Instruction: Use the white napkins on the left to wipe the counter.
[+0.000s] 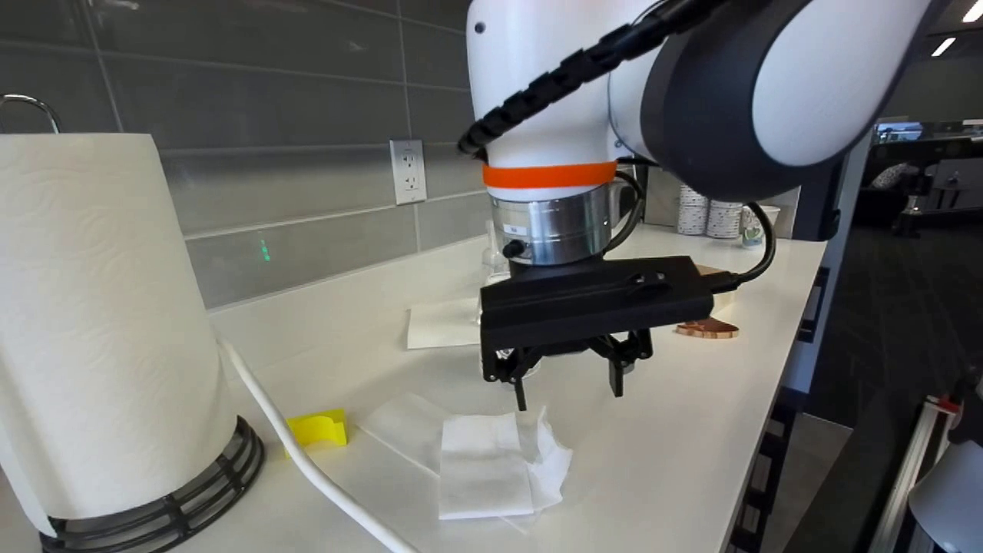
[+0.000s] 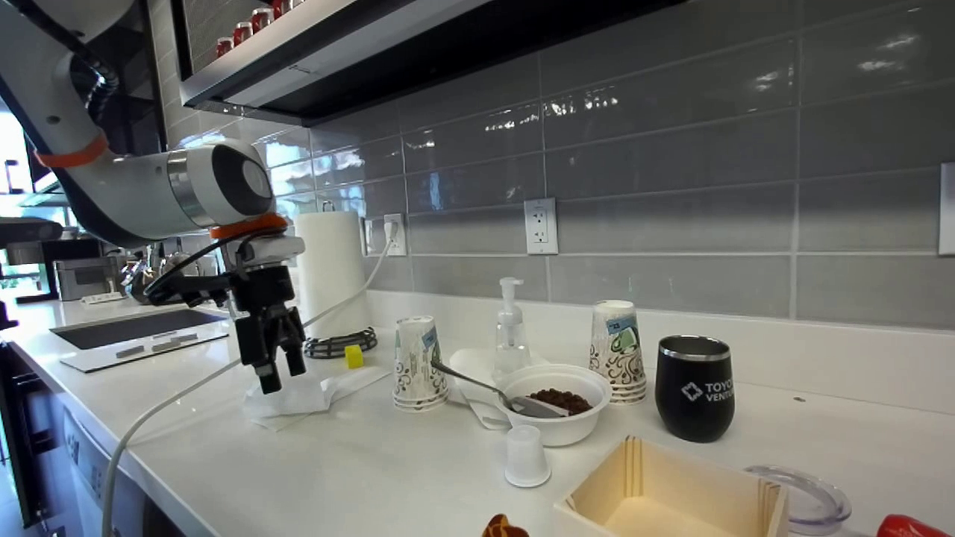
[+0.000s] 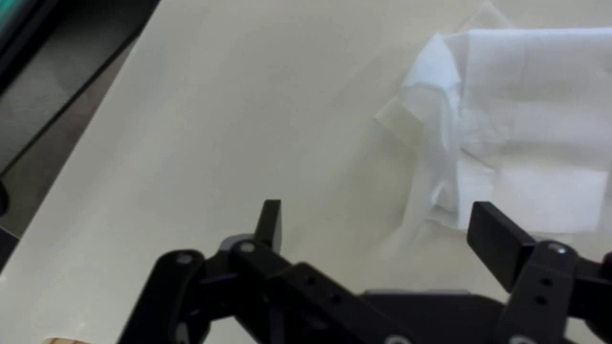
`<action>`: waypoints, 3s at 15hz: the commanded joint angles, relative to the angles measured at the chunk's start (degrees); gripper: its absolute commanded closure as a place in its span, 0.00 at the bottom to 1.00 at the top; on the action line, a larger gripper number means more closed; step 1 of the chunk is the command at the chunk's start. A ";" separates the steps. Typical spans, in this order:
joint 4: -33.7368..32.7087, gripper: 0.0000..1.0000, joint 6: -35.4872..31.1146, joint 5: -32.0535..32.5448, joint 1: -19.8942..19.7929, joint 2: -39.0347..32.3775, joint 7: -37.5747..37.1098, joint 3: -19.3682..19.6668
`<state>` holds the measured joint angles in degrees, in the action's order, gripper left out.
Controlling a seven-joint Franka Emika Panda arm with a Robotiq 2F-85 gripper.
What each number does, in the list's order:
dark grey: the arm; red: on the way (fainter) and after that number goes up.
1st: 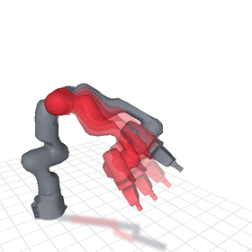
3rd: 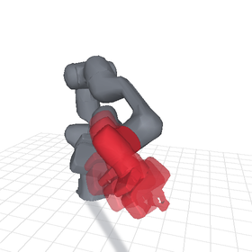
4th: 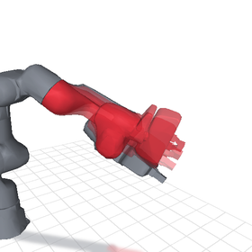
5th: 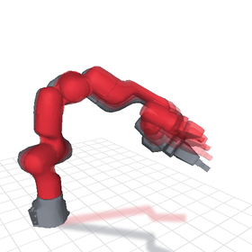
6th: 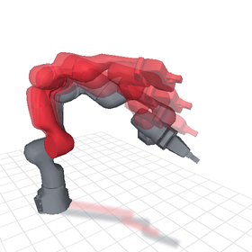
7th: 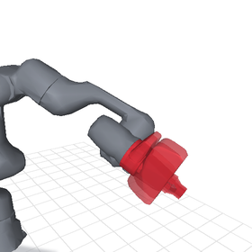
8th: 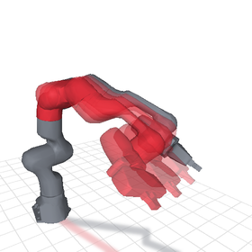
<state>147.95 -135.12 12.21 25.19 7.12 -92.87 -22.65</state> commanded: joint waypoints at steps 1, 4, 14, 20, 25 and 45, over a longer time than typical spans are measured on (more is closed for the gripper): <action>0.73 0.00 8.38 -3.47 -2.09 1.54 -4.21 -0.94; -0.44 0.00 13.93 -6.32 -2.83 0.03 -4.53 -0.38; -3.93 0.00 12.57 -9.18 -3.55 -7.08 -0.35 0.46; -5.36 0.00 5.70 -4.24 -3.25 -8.15 -3.19 0.58; -6.46 0.00 -0.95 1.33 -3.25 -10.04 -3.64 0.95; -14.53 0.00 -17.41 21.02 0.05 -16.89 -4.56 2.81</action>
<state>136.24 -150.70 29.93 24.83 -7.02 -96.82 -20.34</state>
